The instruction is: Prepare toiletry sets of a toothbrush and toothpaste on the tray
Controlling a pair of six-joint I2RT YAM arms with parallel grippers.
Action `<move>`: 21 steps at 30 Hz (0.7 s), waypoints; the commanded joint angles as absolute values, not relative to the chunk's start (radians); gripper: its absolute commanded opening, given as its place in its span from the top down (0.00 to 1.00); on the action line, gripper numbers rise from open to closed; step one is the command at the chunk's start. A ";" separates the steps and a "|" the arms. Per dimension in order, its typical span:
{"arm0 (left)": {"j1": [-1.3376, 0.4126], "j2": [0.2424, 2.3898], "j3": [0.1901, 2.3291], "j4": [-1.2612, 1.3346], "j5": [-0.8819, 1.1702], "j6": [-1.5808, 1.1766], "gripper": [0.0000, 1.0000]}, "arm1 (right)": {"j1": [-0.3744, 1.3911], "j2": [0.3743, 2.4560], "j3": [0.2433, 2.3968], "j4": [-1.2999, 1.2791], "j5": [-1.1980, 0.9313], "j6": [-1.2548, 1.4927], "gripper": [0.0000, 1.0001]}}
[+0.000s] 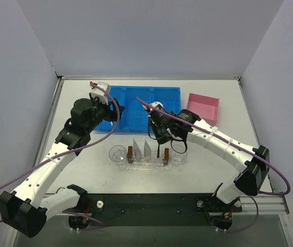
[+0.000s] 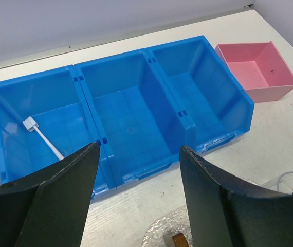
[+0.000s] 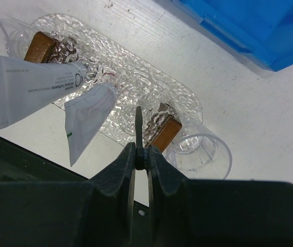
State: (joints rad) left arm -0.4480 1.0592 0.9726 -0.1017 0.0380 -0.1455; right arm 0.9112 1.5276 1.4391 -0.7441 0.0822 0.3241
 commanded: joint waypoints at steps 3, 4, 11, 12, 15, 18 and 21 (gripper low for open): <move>-0.446 1.057 0.974 -0.084 0.029 -0.137 0.26 | 0.911 1.534 1.411 -0.744 0.087 0.333 1.00; -0.446 1.055 0.974 -0.083 0.029 -0.135 0.26 | 0.911 1.532 1.410 -0.744 0.087 0.331 1.00; -0.446 1.057 0.976 -0.084 0.028 -0.135 0.26 | 0.907 1.528 1.410 -0.744 0.094 0.333 1.00; -0.446 1.057 0.976 -0.083 0.028 -0.135 0.26 | 0.907 1.526 1.411 -0.744 0.095 0.336 0.98; -0.446 1.055 0.976 -0.084 0.026 -0.135 0.26 | 0.905 1.520 1.413 -0.744 0.097 0.337 0.89; -0.446 1.057 0.976 -0.084 0.026 -0.135 0.26 | 0.905 1.514 1.413 -0.744 0.106 0.339 0.80; -0.446 1.055 0.976 -0.084 0.026 -0.135 0.27 | 0.905 1.509 1.414 -0.745 0.113 0.339 0.74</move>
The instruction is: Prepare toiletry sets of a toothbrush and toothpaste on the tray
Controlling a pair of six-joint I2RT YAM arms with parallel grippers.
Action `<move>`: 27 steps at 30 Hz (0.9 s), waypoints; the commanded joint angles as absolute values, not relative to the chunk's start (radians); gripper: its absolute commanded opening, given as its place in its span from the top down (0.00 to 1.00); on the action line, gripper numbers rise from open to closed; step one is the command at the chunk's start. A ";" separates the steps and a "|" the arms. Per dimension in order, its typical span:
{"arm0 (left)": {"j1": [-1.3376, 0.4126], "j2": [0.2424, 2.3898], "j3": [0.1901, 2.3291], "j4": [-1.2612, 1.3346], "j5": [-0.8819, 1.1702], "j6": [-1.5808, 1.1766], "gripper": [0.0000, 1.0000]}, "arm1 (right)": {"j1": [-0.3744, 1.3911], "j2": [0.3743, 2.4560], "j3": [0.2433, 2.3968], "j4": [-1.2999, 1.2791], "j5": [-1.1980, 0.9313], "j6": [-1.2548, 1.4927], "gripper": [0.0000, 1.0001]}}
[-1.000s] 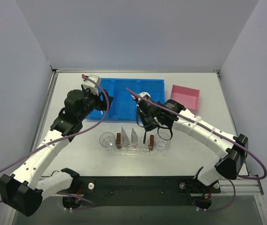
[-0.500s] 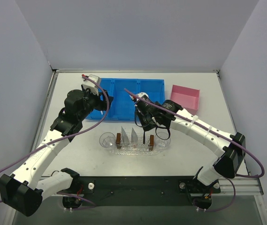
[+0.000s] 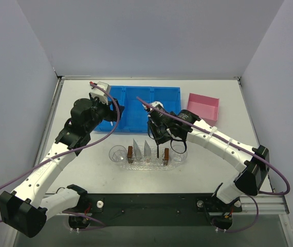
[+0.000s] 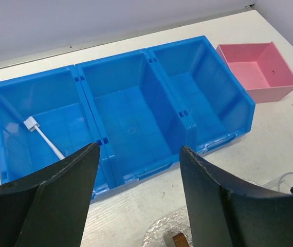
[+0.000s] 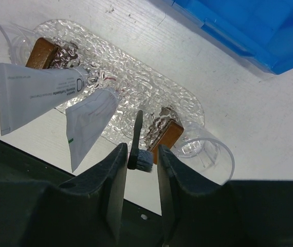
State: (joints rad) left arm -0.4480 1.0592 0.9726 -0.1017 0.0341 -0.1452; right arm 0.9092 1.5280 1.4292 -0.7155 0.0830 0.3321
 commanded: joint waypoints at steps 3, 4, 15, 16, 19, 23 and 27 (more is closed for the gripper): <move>-0.446 1.057 0.976 -0.084 0.028 -0.135 0.26 | 0.904 1.506 1.417 -0.744 0.121 0.337 0.71; -0.446 1.057 0.974 -0.084 0.026 -0.135 0.26 | 0.904 1.508 1.419 -0.744 0.121 0.337 0.70; -0.446 1.055 0.976 -0.084 0.025 -0.132 0.26 | 0.904 1.499 1.428 -0.744 0.138 0.336 0.58; -0.446 1.055 0.976 -0.084 0.025 -0.132 0.27 | 0.902 1.497 1.427 -0.744 0.138 0.334 0.57; -0.446 1.054 0.976 -0.084 0.025 -0.130 0.26 | 0.902 1.494 1.427 -0.744 0.141 0.334 0.55; -0.446 1.055 0.976 -0.086 0.021 -0.132 0.26 | 0.902 1.491 1.427 -0.742 0.143 0.333 0.51; -0.446 1.055 0.976 -0.086 0.020 -0.132 0.26 | 0.902 1.483 1.427 -0.741 0.147 0.334 0.48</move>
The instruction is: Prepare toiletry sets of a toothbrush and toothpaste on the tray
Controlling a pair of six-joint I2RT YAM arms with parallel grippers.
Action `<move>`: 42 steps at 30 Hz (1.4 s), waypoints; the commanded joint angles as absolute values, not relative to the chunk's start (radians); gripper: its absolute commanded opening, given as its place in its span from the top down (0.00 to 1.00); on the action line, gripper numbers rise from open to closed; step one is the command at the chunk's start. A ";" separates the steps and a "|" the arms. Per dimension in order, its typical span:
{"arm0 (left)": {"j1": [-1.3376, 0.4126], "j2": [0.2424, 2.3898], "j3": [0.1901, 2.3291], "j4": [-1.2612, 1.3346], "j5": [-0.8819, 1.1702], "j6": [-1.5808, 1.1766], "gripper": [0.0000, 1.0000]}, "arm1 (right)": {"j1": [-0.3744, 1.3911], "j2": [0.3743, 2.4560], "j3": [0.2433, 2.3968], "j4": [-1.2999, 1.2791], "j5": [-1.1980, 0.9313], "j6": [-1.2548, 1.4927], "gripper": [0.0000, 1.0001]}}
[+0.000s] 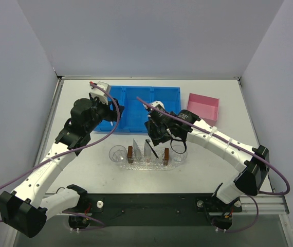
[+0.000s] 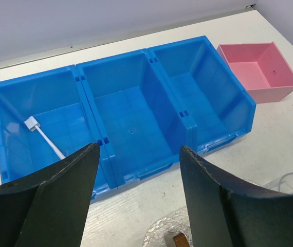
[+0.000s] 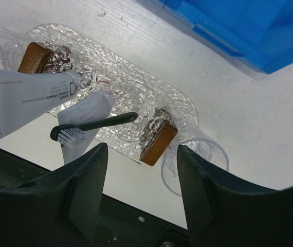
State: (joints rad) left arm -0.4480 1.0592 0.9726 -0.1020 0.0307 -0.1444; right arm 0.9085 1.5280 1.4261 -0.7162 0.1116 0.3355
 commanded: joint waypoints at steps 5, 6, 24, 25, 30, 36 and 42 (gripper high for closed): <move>-0.446 1.058 0.977 -0.086 0.015 -0.135 0.26 | 0.897 1.462 1.425 -0.735 0.156 0.336 0.46; -0.446 1.061 0.977 -0.086 0.012 -0.137 0.26 | 0.893 1.457 1.425 -0.733 0.161 0.336 0.45; -0.439 1.189 0.979 -0.103 -0.233 -0.144 0.38 | 0.787 1.181 1.232 -0.568 0.225 0.367 0.46; -0.433 1.203 0.980 -0.098 -0.250 -0.155 0.39 | 0.779 1.151 1.204 -0.561 0.224 0.368 0.46; -0.338 1.342 1.035 -0.113 -0.308 -0.270 0.40 | 0.735 1.089 1.161 -0.531 0.210 0.368 0.46; -0.313 1.531 1.163 -0.179 -0.419 -0.330 0.40 | 0.716 1.051 1.140 -0.515 0.207 0.353 0.46; -0.308 1.664 1.238 -0.186 -0.428 -0.333 0.50 | 0.709 1.035 1.123 -0.505 0.195 0.353 0.47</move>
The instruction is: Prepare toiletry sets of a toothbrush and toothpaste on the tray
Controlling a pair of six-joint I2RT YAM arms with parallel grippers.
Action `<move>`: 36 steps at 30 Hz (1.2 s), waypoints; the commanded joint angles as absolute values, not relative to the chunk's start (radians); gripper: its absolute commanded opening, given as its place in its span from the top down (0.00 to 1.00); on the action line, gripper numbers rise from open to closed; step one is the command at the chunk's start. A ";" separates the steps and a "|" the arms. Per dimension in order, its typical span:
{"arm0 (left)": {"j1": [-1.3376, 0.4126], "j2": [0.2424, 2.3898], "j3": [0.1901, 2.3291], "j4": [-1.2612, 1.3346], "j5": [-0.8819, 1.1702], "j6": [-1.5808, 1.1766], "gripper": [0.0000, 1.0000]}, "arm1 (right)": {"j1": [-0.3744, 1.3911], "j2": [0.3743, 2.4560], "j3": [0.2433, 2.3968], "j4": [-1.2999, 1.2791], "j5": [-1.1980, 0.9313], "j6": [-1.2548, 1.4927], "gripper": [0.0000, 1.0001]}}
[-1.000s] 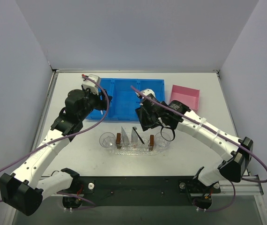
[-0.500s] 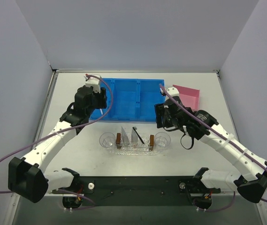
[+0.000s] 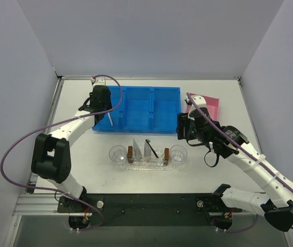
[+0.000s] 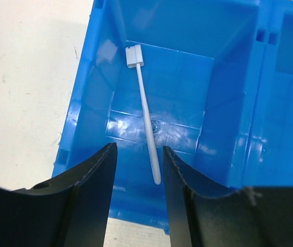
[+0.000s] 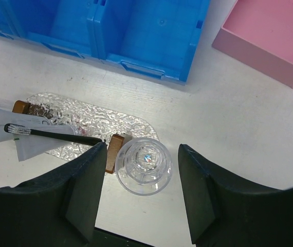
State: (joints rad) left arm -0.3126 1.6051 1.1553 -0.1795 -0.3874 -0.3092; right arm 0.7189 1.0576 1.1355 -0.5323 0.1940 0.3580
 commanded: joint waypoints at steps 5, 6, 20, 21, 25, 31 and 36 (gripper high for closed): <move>-0.304 1.755 1.290 -0.190 -0.399 -0.330 0.54 | 0.706 1.020 1.109 -0.497 0.187 0.357 0.47; -0.302 1.784 1.310 -0.193 -0.394 -0.331 0.54 | 0.706 1.019 1.106 -0.494 0.186 0.360 0.48; -0.302 1.925 1.368 -0.229 -0.425 -0.327 0.55 | 0.701 1.032 1.104 -0.491 0.166 0.373 0.48; -0.302 1.928 1.367 -0.227 -0.426 -0.327 0.55 | 0.701 1.038 1.104 -0.489 0.166 0.373 0.48; -0.301 1.947 1.368 -0.236 -0.426 -0.325 0.62 | 0.701 1.054 1.114 -0.486 0.149 0.376 0.48; -0.293 1.965 1.379 -0.242 -0.399 -0.324 0.64 | 0.701 1.068 1.121 -0.482 0.138 0.383 0.48; -0.285 1.985 1.384 -0.245 -0.394 -0.324 0.65 | 0.701 1.066 1.121 -0.483 0.132 0.388 0.48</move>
